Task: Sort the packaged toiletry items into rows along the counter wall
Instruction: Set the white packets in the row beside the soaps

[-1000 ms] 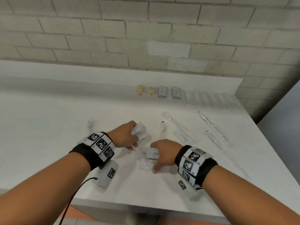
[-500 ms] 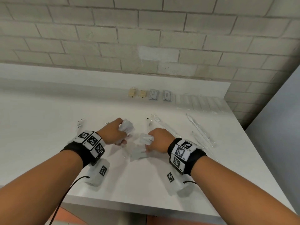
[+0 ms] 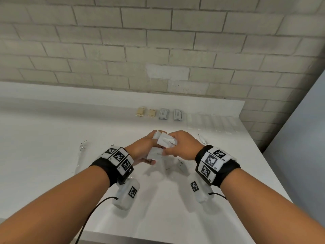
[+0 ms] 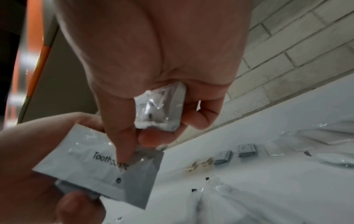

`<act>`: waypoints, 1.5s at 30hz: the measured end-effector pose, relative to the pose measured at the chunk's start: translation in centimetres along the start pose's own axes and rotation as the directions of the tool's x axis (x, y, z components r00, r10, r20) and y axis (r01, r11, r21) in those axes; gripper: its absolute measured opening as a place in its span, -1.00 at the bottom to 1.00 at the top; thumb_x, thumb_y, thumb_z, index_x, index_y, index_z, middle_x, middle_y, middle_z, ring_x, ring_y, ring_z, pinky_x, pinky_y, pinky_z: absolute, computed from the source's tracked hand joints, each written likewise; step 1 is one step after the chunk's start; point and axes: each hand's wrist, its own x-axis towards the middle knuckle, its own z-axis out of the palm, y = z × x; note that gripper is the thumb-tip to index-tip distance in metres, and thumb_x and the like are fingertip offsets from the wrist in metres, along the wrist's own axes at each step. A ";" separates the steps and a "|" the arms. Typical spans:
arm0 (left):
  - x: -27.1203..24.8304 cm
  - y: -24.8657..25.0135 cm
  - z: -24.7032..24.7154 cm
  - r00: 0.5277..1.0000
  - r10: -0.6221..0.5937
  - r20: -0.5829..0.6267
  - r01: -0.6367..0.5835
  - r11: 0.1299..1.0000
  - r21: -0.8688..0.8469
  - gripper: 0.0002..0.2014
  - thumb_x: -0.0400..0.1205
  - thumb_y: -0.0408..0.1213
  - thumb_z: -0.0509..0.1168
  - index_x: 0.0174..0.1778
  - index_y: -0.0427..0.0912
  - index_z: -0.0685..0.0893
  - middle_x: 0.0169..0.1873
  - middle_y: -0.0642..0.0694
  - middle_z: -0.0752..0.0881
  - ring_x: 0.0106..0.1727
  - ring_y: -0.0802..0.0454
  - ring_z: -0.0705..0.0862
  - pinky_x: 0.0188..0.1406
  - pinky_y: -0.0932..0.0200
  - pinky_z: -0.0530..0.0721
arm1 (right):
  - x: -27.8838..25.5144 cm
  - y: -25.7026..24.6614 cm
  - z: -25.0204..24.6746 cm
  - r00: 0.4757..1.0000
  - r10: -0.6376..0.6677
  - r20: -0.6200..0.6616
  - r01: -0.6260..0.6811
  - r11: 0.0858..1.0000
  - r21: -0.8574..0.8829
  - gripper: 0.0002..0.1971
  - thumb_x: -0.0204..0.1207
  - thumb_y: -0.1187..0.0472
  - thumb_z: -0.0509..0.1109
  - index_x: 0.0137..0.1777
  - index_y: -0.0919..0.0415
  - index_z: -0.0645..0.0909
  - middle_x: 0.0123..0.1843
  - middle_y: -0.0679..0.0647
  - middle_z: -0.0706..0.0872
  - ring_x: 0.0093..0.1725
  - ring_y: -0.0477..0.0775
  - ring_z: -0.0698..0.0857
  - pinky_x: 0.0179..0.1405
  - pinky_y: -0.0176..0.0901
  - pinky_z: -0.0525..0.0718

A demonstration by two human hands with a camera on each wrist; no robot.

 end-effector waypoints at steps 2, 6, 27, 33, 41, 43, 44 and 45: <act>0.4 0.3 0.6 1.000 -0.027 0.011 0.028 0.997 -0.068 -0.77 0.69 -0.18 0.12 0.18 0.02 0.63 -0.19 -0.07 0.69 -0.29 0.01 0.59 -0.43 0.18 0.50 | -0.1 0.5 -0.8 1.000 -0.001 -0.008 0.001 1.000 0.013 -0.82 0.31 0.24 0.62 -0.24 0.09 0.64 -0.33 0.01 0.70 -0.42 -0.02 0.65 -0.39 -0.22 0.62; 1.0 0.5 1.5 0.992 -0.101 0.073 0.108 0.989 -0.105 -0.70 0.71 -0.12 0.06 0.14 -0.12 0.66 -0.07 -0.17 0.71 -0.17 -0.13 0.70 -0.44 0.19 0.60 | -0.1 1.5 -1.7 0.998 0.016 -0.068 -0.015 1.000 0.011 -0.74 0.27 0.23 0.65 -0.30 0.02 0.57 -0.35 -0.03 0.67 -0.41 -0.02 0.63 -0.39 -0.19 0.61; 2.4 -1.7 -0.2 0.992 -0.098 -0.076 0.073 0.957 -0.282 -0.54 0.62 -0.59 0.00 0.43 -0.21 0.39 0.16 -0.39 0.58 0.00 -0.28 0.77 -0.14 0.00 0.80 | -1.3 5.6 2.6 0.927 0.374 -0.025 -0.328 0.777 -0.537 -0.87 0.41 0.15 0.41 -0.09 0.17 0.66 -0.19 0.03 0.66 -0.21 0.11 0.65 -0.22 -0.18 0.59; 1.6 -2.3 0.4 0.993 -0.088 -0.074 0.067 0.966 -0.249 -0.44 0.62 -0.55 0.01 0.48 0.07 0.31 0.15 -0.33 0.59 -0.07 -0.29 0.77 -0.10 -0.10 0.77 | -1.5 5.5 2.8 0.926 0.378 0.000 -0.358 0.877 -0.320 -0.71 0.26 0.06 0.55 -0.08 0.19 0.68 -0.13 0.06 0.73 -0.08 0.12 0.76 -0.28 -0.22 0.60; 0.7 -2.8 0.9 0.996 -0.033 -0.088 0.008 0.962 -0.274 -0.42 0.64 -0.53 0.03 0.50 0.13 0.32 0.18 -0.30 0.56 -0.03 -0.32 0.78 0.02 -0.18 0.75 | -1.7 5.4 4.3 0.882 0.470 -0.039 -0.443 0.798 -0.408 -0.62 0.29 0.03 0.61 -0.05 0.21 0.58 -0.17 0.06 0.69 -0.14 0.11 0.70 -0.28 -0.19 0.64; 0.4 -3.0 0.9 0.995 -0.027 -0.094 -0.002 0.957 -0.290 -0.48 0.64 -0.52 0.04 0.46 0.06 0.37 0.20 -0.31 0.57 -0.04 -0.32 0.79 -0.02 -0.16 0.79 | -1.8 5.9 3.8 0.860 0.510 -0.016 -0.477 0.793 -0.379 -0.52 0.30 0.03 0.63 0.12 0.25 0.61 0.04 0.13 0.74 0.05 0.14 0.74 0.00 -0.12 0.71; 0.3 -3.1 0.9 0.994 -0.026 -0.103 -0.006 0.955 -0.297 -0.51 0.65 -0.52 0.04 0.45 0.02 0.39 0.21 -0.32 0.57 -0.06 -0.31 0.80 -0.06 -0.14 0.81 | -1.9 6.2 3.5 0.852 0.523 -0.007 -0.489 0.792 -0.365 -0.46 0.29 0.03 0.64 0.19 0.26 0.60 0.12 0.13 0.73 0.13 0.15 0.73 0.11 -0.11 0.70; 0.3 -3.2 0.8 0.994 -0.027 -0.110 -0.008 0.953 -0.304 -0.54 0.65 -0.51 0.04 0.43 -0.02 0.41 0.22 -0.34 0.58 -0.08 -0.31 0.80 -0.08 -0.14 0.81 | -2.0 6.5 3.2 0.850 0.527 -0.002 -0.495 0.797 -0.345 -0.43 0.27 0.03 0.65 0.23 0.26 0.60 0.17 0.13 0.72 0.18 0.15 0.72 0.16 -0.10 0.69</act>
